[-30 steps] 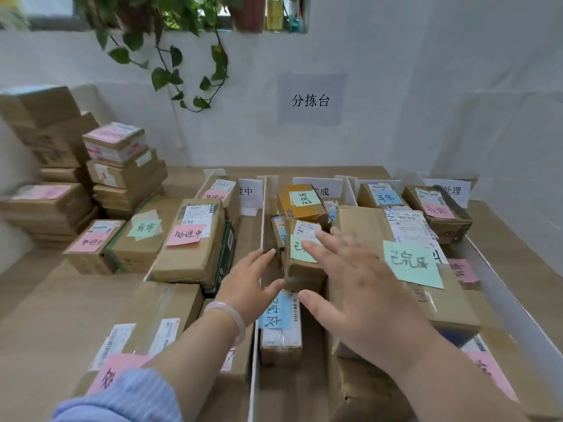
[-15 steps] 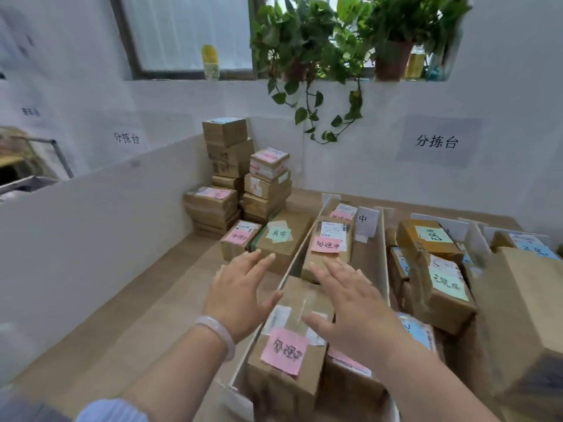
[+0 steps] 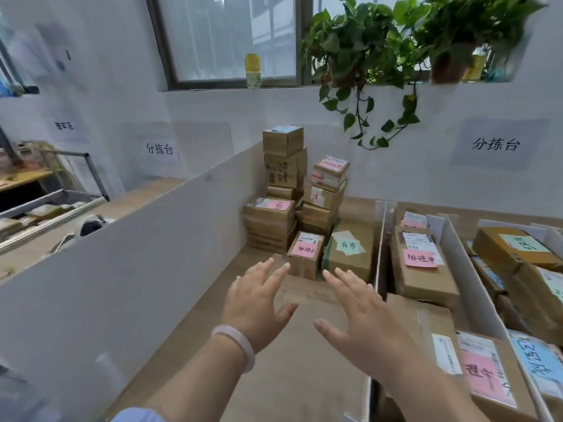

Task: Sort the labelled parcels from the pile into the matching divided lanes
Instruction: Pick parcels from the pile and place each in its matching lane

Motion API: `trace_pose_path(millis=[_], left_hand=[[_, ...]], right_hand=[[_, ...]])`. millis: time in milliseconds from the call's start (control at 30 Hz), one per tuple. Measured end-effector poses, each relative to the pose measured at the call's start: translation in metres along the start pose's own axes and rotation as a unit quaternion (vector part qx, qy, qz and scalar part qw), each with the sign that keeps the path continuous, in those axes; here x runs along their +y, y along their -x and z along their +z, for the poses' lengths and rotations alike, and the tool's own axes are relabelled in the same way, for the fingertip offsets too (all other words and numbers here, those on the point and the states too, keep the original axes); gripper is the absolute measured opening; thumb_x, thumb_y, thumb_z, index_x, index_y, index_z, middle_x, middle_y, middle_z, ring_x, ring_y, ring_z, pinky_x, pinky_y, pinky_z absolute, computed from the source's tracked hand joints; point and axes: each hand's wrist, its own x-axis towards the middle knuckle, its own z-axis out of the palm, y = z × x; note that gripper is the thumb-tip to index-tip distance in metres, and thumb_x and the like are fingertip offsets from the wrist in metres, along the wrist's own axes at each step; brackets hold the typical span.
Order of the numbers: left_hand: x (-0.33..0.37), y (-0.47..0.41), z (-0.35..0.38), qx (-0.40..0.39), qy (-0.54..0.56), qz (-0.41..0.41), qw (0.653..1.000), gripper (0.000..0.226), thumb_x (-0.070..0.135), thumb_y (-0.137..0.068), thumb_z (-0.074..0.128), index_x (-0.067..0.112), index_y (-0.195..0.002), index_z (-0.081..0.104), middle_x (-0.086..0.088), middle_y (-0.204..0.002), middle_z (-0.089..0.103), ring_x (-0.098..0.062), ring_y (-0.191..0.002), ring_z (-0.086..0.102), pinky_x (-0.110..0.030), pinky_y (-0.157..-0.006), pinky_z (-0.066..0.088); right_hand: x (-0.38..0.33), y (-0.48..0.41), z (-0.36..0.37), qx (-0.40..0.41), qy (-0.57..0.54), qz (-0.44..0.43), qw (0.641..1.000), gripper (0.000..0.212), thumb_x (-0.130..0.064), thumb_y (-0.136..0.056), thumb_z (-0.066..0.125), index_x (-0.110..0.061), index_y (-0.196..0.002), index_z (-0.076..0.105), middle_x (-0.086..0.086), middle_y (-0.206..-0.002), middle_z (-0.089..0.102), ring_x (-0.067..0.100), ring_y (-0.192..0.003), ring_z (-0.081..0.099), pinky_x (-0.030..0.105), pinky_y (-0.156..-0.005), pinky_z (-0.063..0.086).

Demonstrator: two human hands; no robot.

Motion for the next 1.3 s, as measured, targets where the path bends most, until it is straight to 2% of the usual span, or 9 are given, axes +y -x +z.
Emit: trace_pose_path(millis=[167,333,567,767,967,1100,1200,1300], left_hand=[[-0.026,-0.041,0.006,-0.002,0.027,0.010,1.000,0.069,0.066,-0.092,0.040,0.046,-0.152,0.013,0.013,-0.162,0.011,-0.008,-0.149,0.009,-0.039,-0.120,0.018],[-0.042,-0.103,0.013,-0.004,0.052,0.013,0.999,0.068,0.063,-0.092,0.043,0.044,-0.152,0.018,0.012,-0.162,0.015,-0.009,-0.148,0.013,-0.037,-0.120,0.020],[-0.063,-0.210,-0.005,0.029,0.105,-0.030,0.994,0.066,0.058,-0.093,0.048,0.044,-0.151,0.021,0.015,-0.160,0.019,-0.009,-0.147,0.014,-0.034,-0.119,0.017],[-0.091,-0.306,-0.023,0.038,0.163,-0.041,0.985,0.064,0.053,-0.093,0.053,0.046,-0.149,0.023,0.016,-0.160,0.017,-0.010,-0.147,0.016,-0.038,-0.120,0.023],[-0.117,-0.429,-0.026,0.065,0.252,-0.044,0.964,0.063,0.047,-0.095,0.055,0.043,-0.150,0.025,0.013,-0.159,0.019,-0.012,-0.147,0.017,-0.039,-0.117,0.025],[-0.126,-0.503,-0.012,0.086,0.308,-0.060,0.946,0.064,0.045,-0.093,0.059,0.040,-0.149,0.030,0.007,-0.157,0.025,-0.016,-0.145,0.024,-0.045,-0.116,0.033],[-0.134,-0.547,-0.003,0.106,0.348,-0.091,0.927,0.067,0.046,-0.092,0.058,0.041,-0.150,0.025,0.004,-0.155,0.026,-0.020,-0.143,0.027,-0.049,-0.113,0.035],[-0.137,-0.577,0.008,0.092,0.391,-0.118,0.908,0.071,0.049,-0.092,0.057,0.045,-0.151,0.017,0.002,-0.152,0.029,-0.024,-0.139,0.033,-0.053,-0.109,0.039]], right_hand=[[-0.003,-0.037,0.007,-0.011,-0.003,0.030,0.999,0.077,-0.064,-0.091,0.042,-0.043,-0.152,-0.001,-0.018,-0.161,-0.004,0.003,-0.147,-0.010,0.033,-0.122,-0.002],[0.011,-0.103,-0.008,0.000,-0.014,0.063,0.998,0.077,-0.060,-0.092,0.046,-0.042,-0.152,0.001,-0.019,-0.161,-0.003,0.004,-0.148,-0.006,0.032,-0.122,0.003],[0.018,-0.221,-0.026,0.003,-0.060,0.032,0.998,0.074,-0.056,-0.093,0.051,-0.045,-0.151,0.007,-0.023,-0.159,0.004,0.001,-0.147,0.000,0.033,-0.121,0.013],[0.025,-0.319,-0.050,0.041,-0.071,0.030,0.996,0.071,-0.051,-0.093,0.053,-0.045,-0.151,0.012,-0.022,-0.158,0.012,0.002,-0.146,0.009,0.033,-0.118,0.020],[0.031,-0.424,-0.054,0.078,-0.110,0.040,0.990,0.064,-0.047,-0.095,0.053,-0.045,-0.149,0.019,-0.019,-0.156,0.022,0.004,-0.144,0.017,0.030,-0.114,0.023],[0.030,-0.501,-0.048,0.099,-0.140,0.051,0.984,0.061,-0.048,-0.095,0.051,-0.046,-0.148,0.021,-0.019,-0.155,0.024,0.004,-0.142,0.021,0.029,-0.111,0.026],[0.030,-0.550,-0.045,0.125,-0.199,0.078,0.969,0.061,-0.050,-0.096,0.049,-0.046,-0.149,0.019,-0.016,-0.156,0.023,0.010,-0.141,0.025,0.034,-0.105,0.034],[0.032,-0.590,-0.035,0.141,-0.269,0.109,0.947,0.065,-0.051,-0.097,0.047,-0.043,-0.152,0.014,-0.009,-0.158,0.022,0.015,-0.144,0.024,0.041,-0.111,0.029]])
